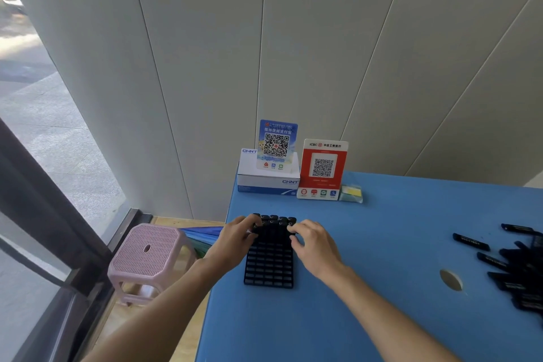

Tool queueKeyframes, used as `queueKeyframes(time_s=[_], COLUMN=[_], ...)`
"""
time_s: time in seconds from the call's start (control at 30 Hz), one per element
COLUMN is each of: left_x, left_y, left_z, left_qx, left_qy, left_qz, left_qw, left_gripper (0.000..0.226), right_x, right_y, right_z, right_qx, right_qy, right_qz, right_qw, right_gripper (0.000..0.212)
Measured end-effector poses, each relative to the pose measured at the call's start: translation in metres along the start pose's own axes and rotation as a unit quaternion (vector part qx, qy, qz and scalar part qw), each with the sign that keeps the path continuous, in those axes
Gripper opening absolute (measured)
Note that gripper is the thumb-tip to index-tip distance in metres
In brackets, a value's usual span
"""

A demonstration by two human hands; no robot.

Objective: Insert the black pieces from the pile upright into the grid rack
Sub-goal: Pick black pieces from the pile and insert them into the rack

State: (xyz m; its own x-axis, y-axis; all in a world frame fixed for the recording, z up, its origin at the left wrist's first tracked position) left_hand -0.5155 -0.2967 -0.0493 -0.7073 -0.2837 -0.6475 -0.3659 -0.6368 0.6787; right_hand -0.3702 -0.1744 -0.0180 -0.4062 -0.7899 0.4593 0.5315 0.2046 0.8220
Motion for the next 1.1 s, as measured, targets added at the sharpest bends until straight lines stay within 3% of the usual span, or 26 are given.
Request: queueKeyframes(time_s=[0.37,0.57,0.67,0.77,0.97,1.1], left_x=[-0.006,-0.029,-0.05,-0.055,-0.101,-0.139], left_y=[0.009,0.02,0.013,0.013,-0.022,-0.051], left_z=[-0.008,-0.009,-0.017,-0.019,-0.044,-0.059], left_qx=[0.007,-0.089,-0.061,-0.083,-0.05,-0.034], left_qy=[-0.028,-0.118,-0.208,-0.219,-0.267,-0.254], left_qz=[0.148,0.224,0.21,0.206,0.175,0.185], left_qw=[0.989,0.963,0.953,0.95,0.946,0.949], left_gripper=[0.027,0.048,0.048,0.046,0.039,0.041], right_x=[-0.001,-0.009,-0.018,-0.02,-0.051,-0.073], right_y=[0.005,0.03,0.047,0.057,0.104,0.135], right_z=[-0.006,-0.014,-0.042,-0.048,-0.1,-0.129], right_qx=[0.044,0.024,-0.027,-0.041,-0.069,-0.066], right_qy=[0.009,0.003,-0.038,-0.025,-0.099,-0.111], right_qz=[-0.045,-0.099,-0.143,-0.156,-0.173,-0.182], right_qw=[0.998,0.995,0.989,0.987,0.977,0.975], right_gripper=[0.041,0.049,0.048,0.047,0.045,0.046])
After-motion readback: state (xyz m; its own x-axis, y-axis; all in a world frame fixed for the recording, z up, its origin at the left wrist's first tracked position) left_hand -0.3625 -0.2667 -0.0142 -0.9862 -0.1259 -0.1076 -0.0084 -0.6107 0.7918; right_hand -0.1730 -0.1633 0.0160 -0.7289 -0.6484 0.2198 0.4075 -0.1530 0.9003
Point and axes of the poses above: each hand's wrist, its own z-axis towards the middle knuckle, its own y-axis out of the back of the hand, x = y × z, the point moved 4 cm from there along z, towards the middle knuckle, and after that the axes turned 14 degrees about -x, right-handed, at the moved point
